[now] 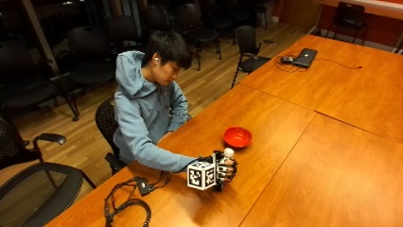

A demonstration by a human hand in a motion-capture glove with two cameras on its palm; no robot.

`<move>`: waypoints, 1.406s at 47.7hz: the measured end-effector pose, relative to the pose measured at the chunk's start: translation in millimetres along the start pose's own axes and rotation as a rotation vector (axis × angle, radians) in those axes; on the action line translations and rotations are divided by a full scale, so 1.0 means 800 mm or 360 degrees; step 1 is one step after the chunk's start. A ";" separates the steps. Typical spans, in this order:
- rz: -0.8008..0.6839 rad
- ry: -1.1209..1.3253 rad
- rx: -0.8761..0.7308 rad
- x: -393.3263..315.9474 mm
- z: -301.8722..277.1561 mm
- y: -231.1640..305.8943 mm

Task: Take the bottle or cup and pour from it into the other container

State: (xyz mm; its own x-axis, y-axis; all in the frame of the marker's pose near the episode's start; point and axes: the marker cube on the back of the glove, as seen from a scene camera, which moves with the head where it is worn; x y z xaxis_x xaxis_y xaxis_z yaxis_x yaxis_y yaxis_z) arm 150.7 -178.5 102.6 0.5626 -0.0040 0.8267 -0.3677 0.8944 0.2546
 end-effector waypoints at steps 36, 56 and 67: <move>-0.0343 0.1287 -0.0970 -0.216 0.079 -0.048; -0.0872 0.2616 -0.1210 -0.253 0.235 -0.004; -0.1004 0.2956 -0.1213 -0.267 0.303 0.025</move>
State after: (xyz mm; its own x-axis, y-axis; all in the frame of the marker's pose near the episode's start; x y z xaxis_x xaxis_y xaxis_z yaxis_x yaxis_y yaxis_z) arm -156.4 -267.7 52.4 0.5390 -0.3943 -0.7443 0.1551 0.9150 -0.3724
